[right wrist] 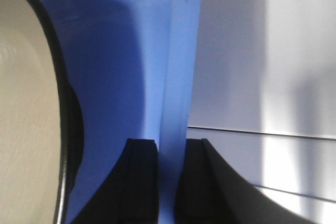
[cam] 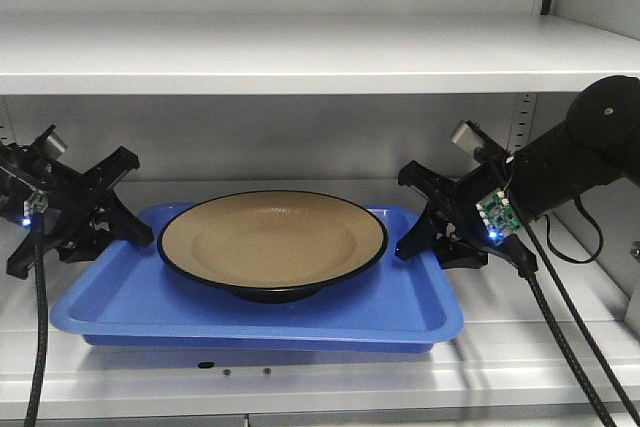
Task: Place disk in tray to left cabinet
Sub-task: 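Lower the tray onto the cabinet shelf with both grippers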
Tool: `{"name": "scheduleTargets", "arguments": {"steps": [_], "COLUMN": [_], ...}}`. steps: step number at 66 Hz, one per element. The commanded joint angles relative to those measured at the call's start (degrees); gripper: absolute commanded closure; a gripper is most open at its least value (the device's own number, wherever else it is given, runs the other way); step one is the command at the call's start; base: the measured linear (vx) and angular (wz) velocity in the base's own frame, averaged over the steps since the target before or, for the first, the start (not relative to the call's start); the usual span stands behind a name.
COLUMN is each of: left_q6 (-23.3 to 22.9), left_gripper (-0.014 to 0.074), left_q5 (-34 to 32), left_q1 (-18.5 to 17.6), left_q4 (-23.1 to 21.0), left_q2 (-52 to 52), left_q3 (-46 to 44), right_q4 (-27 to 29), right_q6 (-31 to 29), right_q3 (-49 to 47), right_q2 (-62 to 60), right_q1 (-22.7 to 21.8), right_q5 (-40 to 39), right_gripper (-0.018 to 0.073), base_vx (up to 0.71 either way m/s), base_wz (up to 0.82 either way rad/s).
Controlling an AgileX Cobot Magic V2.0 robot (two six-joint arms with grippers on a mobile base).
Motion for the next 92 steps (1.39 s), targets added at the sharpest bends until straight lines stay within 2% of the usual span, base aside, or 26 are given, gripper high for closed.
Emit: {"name": "scheduleTargets", "arguments": {"steps": [1, 22, 31, 42, 50, 71, 82, 92], "left_q6": [-1.2, -1.2, -1.2, -1.2, -1.2, -1.2, -1.2, -0.3], "left_gripper": [0.0596, 0.0596, 0.0596, 0.0596, 0.0596, 0.0593, 0.0581, 0.0539], "left_q5": [1.2, 1.1, -1.7, -7.5, -10.8, -12.6, -12.9, -14.6], "left_q1": [-1.3, -1.3, -1.3, -1.4, -1.4, -1.4, -1.3, -1.3], "left_q4": [-9.5, -9.5, -9.3, -5.1, -2.3, -2.4, -2.4, -2.0], "left_q2": [-3.8, -3.8, -3.7, -3.3, -2.1, 3.4, 5.4, 5.9], "left_q3": [-2.1, -2.1, -2.1, -2.1, -2.1, -2.1, -2.1, -2.1], "right_q4": [8.3, 8.3, 8.1, 8.3, 8.7, 8.4, 8.3, 7.9], "right_q6": [-0.5, -0.5, -1.6, -7.0, -8.4, -10.8, -11.0, -14.7], "right_q3": [-2.2, -2.2, -2.2, -2.2, -2.2, -2.2, -2.2, -2.2], "right_q2": [-3.6, -3.6, -3.6, -1.6, 0.5, 4.9, 6.0, 6.4], "right_q1": [1.1, 1.1, 1.1, 1.1, 1.1, 1.1, 1.1, 1.1], "right_q5": [-2.4, -6.5, -8.0, -13.5, -17.1, -19.0, -20.4, -21.8], "right_gripper": [0.0564, 0.0564, 0.0564, 0.0564, 0.0564, 0.0553, 0.0506, 0.0423], "base_vx": [0.00, 0.00, 0.00, 0.00, 0.00, 0.00, 0.00, 0.00], "base_wz": [0.00, 0.00, 0.00, 0.00, 0.00, 0.00, 0.00, 0.00]}}
